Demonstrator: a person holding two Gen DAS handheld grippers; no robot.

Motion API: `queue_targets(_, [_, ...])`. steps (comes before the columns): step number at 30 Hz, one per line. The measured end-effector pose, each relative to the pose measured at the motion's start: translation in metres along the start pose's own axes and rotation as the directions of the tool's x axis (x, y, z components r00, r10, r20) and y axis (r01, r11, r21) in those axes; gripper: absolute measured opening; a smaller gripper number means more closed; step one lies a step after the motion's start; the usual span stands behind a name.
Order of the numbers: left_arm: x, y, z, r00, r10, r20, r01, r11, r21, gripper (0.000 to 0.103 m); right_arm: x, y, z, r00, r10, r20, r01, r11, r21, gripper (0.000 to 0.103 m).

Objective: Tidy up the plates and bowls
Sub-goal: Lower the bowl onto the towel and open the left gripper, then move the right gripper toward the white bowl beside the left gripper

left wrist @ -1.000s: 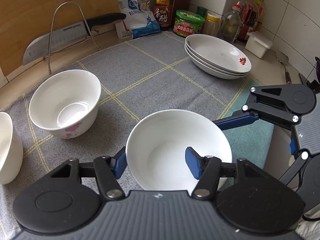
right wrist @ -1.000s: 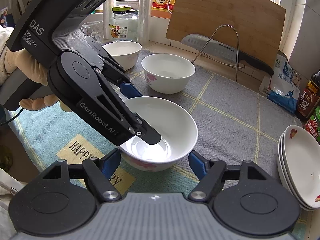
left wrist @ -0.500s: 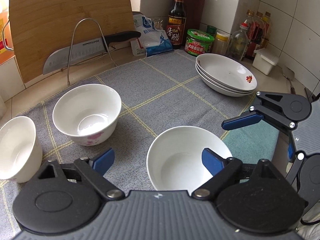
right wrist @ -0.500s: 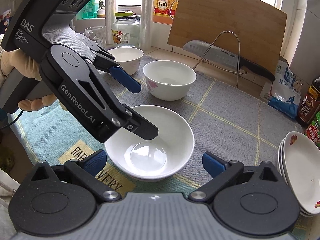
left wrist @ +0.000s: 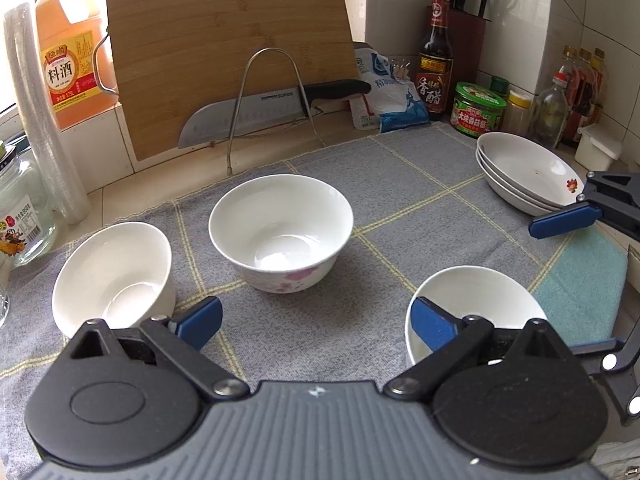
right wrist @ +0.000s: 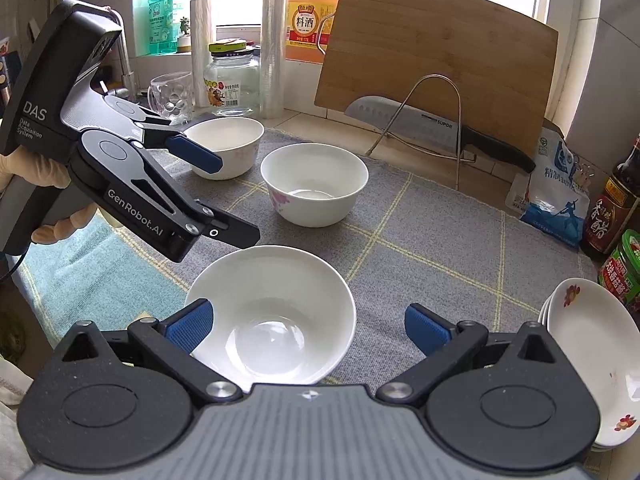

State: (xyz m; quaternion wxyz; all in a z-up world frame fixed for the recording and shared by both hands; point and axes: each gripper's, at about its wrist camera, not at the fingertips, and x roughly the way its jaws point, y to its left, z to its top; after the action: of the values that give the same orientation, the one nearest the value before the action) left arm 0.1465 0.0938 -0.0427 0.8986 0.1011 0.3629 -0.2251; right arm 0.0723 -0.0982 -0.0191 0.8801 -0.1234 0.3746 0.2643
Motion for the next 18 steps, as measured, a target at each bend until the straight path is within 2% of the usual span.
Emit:
queue_targets(7, [0.01,0.004,0.001,0.993,0.105,0.054,-0.105,0.994,0.006,0.1,0.01,-0.015,0.019,1.0,0.0,0.003,0.0,1.0,0.008,0.103])
queue_targets(18, [0.029,0.002,0.008,0.986,0.14,0.095,-0.139,0.99,-0.013,0.1,0.038,-0.03,0.054,0.999,0.048,-0.012,-0.048,0.999,-0.001,0.103])
